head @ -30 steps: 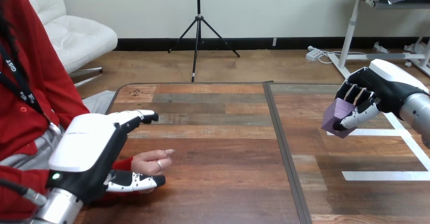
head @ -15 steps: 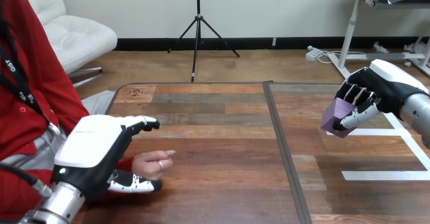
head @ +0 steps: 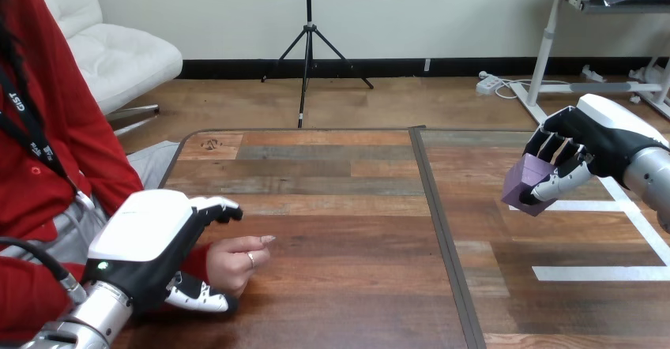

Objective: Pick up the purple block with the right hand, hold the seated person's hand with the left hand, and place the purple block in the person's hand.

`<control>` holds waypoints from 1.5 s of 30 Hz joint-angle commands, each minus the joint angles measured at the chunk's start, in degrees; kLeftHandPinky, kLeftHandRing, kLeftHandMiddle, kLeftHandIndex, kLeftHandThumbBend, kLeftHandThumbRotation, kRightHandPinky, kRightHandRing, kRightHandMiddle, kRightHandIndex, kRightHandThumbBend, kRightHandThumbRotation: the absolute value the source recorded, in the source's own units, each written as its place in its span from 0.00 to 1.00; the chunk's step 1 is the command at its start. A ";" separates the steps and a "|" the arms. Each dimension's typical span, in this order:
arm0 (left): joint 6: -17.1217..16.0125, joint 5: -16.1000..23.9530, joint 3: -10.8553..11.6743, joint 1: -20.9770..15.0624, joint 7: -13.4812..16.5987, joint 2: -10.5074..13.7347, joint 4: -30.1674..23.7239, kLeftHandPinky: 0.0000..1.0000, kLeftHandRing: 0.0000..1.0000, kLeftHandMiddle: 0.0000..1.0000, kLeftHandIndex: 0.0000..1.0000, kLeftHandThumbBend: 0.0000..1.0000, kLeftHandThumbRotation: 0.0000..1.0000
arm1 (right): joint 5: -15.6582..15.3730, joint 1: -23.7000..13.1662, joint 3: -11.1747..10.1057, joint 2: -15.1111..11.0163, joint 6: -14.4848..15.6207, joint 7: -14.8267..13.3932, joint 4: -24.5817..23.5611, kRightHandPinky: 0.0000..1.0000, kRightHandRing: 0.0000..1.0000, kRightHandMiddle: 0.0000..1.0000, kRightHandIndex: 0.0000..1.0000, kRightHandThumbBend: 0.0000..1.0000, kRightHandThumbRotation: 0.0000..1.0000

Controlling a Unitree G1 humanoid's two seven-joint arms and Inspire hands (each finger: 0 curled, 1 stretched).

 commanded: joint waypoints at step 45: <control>11.21 2.73 -9.30 -13.62 -6.10 6.48 9.17 0.70 0.75 0.76 0.74 0.98 0.08 | 0.12 -1.88 -1.05 -0.91 -1.43 -1.94 -2.49 0.43 0.46 0.51 0.51 0.72 0.00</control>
